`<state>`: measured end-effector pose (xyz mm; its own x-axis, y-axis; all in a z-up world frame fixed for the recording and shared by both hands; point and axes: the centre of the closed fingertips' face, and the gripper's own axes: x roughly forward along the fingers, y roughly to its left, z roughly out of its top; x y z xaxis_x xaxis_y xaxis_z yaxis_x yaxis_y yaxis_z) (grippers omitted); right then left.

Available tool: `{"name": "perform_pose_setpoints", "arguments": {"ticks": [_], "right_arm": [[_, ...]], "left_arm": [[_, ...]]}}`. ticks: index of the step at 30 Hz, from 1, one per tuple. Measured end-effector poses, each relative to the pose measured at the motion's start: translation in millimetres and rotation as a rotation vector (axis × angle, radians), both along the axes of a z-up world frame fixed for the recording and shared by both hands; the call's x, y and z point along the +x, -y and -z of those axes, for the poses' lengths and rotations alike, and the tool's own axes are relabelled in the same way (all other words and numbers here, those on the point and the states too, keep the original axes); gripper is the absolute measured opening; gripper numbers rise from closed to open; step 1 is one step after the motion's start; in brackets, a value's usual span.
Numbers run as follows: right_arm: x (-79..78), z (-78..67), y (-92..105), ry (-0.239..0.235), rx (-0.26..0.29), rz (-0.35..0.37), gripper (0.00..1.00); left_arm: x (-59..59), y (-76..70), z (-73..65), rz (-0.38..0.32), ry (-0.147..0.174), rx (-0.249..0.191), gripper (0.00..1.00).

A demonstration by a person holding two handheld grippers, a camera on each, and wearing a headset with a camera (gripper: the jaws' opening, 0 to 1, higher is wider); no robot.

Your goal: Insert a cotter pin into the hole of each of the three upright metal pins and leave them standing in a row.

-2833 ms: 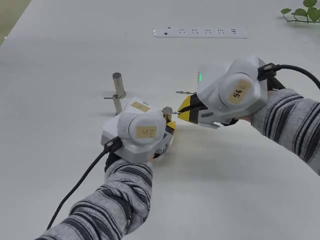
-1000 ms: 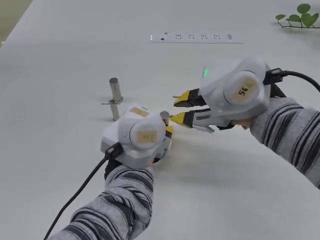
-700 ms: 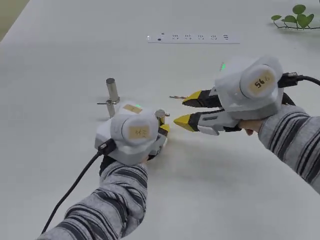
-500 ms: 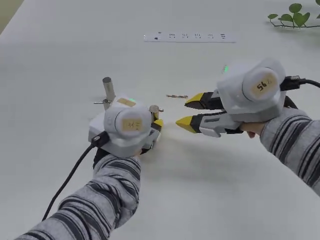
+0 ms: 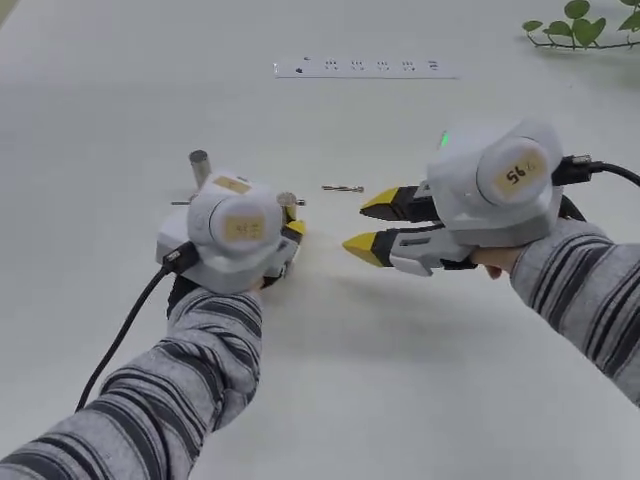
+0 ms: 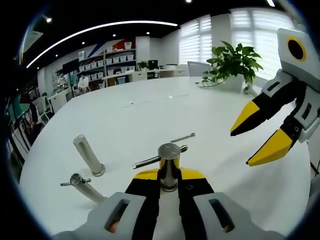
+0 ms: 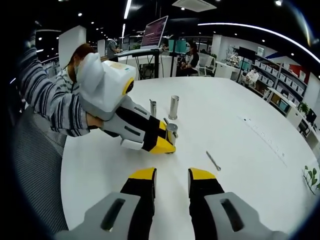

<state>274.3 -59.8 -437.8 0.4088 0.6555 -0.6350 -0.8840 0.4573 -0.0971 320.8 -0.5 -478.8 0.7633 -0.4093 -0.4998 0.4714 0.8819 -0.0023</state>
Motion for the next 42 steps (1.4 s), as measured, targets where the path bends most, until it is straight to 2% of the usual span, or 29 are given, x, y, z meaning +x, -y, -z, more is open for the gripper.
{"name": "perform_pose_setpoints", "arguments": {"ticks": [9,18,20,23,26,31,35,39,42], "right_arm": [[1.8,4.5,4.3,-0.012,-0.001,0.012,0.21],[3.0,5.9,5.4,-0.024,0.011,0.021,0.23],[2.6,5.4,4.9,-0.027,0.014,0.026,0.24],[2.2,4.9,4.1,-0.031,0.02,0.027,0.24],[1.5,3.1,2.2,-0.036,0.031,0.026,0.25],[2.8,-1.5,-0.6,-0.036,0.046,0.028,0.26],[4.6,-13.9,-9.5,-0.043,0.106,0.039,0.27],[9.0,-24.4,-20.9,-0.04,0.164,0.042,0.3],[11.5,-29.8,-28.0,-0.045,0.181,0.043,0.3]], "left_arm": [[-0.3,0.7,-0.4,0.005,0.021,0.02,0.1],[-1.0,1.1,-0.5,0.001,0.02,0.017,0.1],[-1.7,0.7,0.1,0.007,0.024,0.028,0.1],[-3.3,1.7,3.4,0.009,0.009,0.019,0.14],[-4.5,1.8,2.9,-0.002,0.008,0.005,0.19],[-12.5,1.4,1.4,0.01,0.002,-0.001,0.27],[-23.4,-2.3,-2.3,0.023,-0.001,-0.008,0.33],[-34.9,-8.7,-6.1,0.018,-0.01,-0.035,0.38],[-43.4,-12.5,-9.2,0.023,-0.017,-0.048,0.4]]}}
